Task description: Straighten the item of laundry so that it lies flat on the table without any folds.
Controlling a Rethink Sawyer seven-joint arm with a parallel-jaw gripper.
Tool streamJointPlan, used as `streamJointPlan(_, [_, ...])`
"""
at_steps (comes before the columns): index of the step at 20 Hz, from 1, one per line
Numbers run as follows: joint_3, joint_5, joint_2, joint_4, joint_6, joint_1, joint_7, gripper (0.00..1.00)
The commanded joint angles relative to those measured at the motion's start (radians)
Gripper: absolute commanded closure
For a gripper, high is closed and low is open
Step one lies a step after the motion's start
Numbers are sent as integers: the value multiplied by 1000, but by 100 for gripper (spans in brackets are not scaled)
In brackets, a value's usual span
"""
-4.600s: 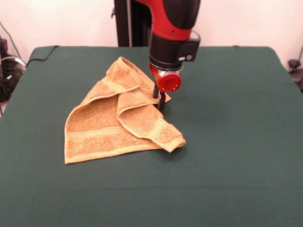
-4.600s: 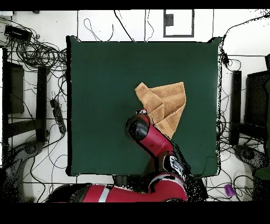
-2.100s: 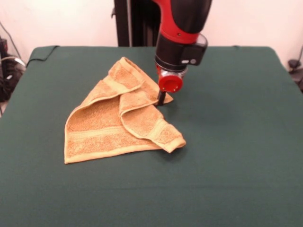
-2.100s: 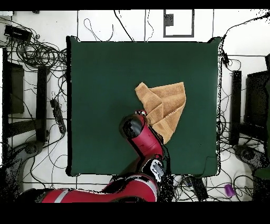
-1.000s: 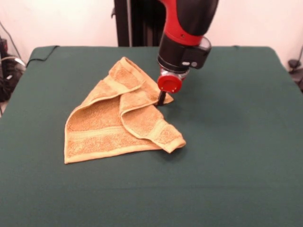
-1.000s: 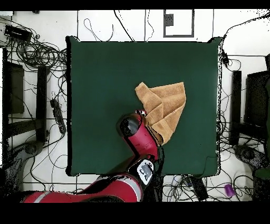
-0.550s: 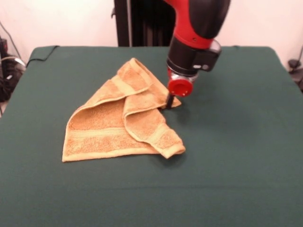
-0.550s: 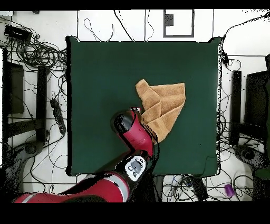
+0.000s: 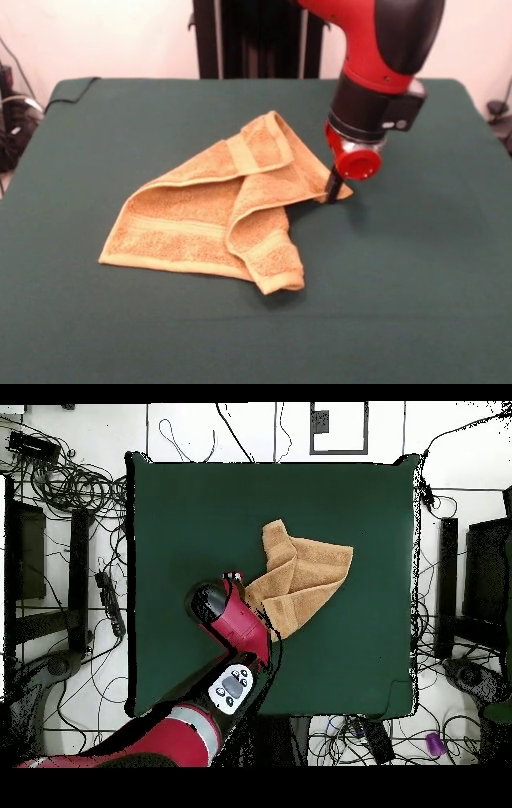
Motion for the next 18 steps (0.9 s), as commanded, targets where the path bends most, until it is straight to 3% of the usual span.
streamJointPlan(1, [231, -18, 50, -115, 124, 23, 216, 100])
streamJointPlan(11, [395, 2, -31, -2, 4, -70, 70, 100])
streamJointPlan(18, [383, -21, -47, 4, 60, -60, 126, 100])
